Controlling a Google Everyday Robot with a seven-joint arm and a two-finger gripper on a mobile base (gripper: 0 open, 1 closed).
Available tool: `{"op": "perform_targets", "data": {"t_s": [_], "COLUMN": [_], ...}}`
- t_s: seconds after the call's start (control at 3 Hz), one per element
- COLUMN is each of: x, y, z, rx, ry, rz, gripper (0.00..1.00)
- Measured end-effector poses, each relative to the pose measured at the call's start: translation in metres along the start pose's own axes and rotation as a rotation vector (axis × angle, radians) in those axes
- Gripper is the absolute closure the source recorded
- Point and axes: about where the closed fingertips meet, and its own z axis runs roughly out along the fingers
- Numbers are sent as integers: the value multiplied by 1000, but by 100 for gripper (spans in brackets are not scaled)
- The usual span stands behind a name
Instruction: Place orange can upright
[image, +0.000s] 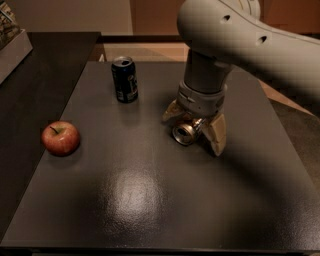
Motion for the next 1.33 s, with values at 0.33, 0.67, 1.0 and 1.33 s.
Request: {"op": "perform_targets", "data": {"t_s": [0.33, 0.67, 1.0, 1.33], "x": [4, 3, 8, 14], "y": [-2, -6, -13, -23], "z": [1, -2, -21, -52], "rx": [-3, 8, 61, 128], "ry": [3, 4, -56, -195], "rz": [11, 33, 149, 330], "gripper": [42, 64, 87, 100]}}
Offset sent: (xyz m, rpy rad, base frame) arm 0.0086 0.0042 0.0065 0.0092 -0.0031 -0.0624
